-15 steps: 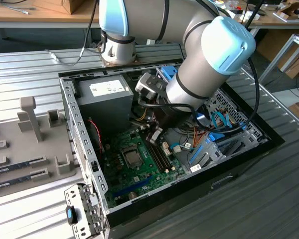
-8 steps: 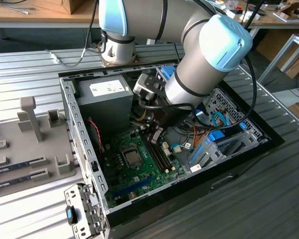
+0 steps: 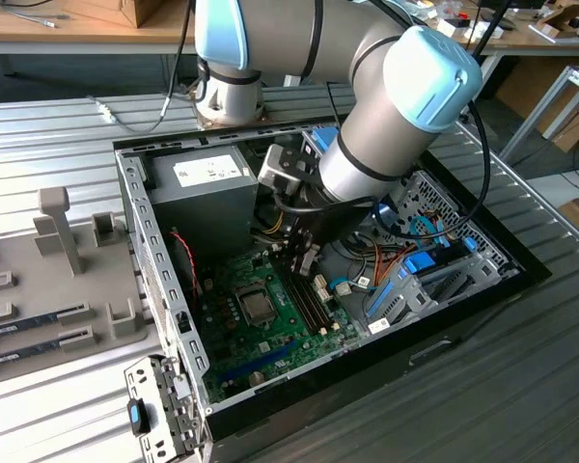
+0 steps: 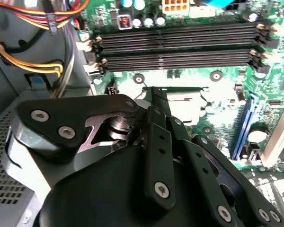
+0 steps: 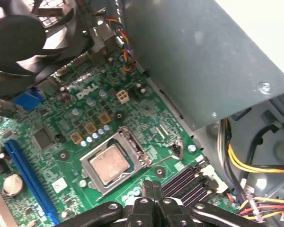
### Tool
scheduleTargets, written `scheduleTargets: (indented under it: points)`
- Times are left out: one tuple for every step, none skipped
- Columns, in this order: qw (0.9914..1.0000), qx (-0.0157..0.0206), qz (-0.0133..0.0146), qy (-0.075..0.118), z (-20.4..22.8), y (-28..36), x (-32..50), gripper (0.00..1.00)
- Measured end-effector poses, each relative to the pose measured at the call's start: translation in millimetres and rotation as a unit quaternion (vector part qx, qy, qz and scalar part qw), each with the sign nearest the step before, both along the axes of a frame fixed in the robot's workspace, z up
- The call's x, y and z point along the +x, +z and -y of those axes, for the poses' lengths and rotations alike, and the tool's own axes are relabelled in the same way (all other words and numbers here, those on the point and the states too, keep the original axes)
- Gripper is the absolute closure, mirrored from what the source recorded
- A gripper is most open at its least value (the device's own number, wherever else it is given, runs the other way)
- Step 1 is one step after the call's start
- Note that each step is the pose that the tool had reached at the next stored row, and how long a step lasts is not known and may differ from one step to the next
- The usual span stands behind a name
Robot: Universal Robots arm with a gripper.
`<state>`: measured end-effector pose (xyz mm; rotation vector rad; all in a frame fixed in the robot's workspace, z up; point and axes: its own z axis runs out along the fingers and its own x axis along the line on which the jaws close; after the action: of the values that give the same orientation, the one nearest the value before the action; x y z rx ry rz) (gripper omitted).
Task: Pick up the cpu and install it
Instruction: 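Close the cpu cover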
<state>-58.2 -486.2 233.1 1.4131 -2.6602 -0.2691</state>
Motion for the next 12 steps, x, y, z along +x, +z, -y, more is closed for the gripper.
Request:
scheduleTargets:
  points:
    - [0.99997, 0.0001, -0.0001, 0.007, -0.4, -0.3, 0.0, 0.89]
    - [0.99991, 0.0002, -0.0002, 0.013, -0.5, -0.5, 0.0, 0.89]
    - [0.99974, 0.0003, -0.0005, 0.023, -0.7, -0.5, 0.0, 0.89]
    - [0.99957, 0.0004, -0.0007, 0.029, -0.8, -0.5, 0.0, 0.89]
    - [0.99925, 0.0006, -0.0011, 0.039, -1.0, -0.7, -0.1, 0.89]
    - [0.99900, 0.0006, -0.0013, 0.045, -1.1, -0.7, -0.1, 0.89]
    - [0.99871, 0.0007, -0.0015, 0.051, -1.2, -0.8, 0.0, 0.89]
    - [0.99836, 0.0011, -0.0017, 0.057, -1.3, -0.9, 0.0, 0.89]
    - [0.99788, 0.0017, -0.0019, 0.065, -1.3, -0.9, -0.1, 0.89]
    - [0.99707, 0.0024, -0.0020, 0.076, -1.3, -0.9, 0.0, 0.89]
    - [0.99621, 0.0029, -0.0021, 0.087, -1.3, -0.9, 0.0, 0.89]
    - [0.99439, 0.0034, -0.0022, 0.106, -1.4, -0.9, 0.0, 0.89]
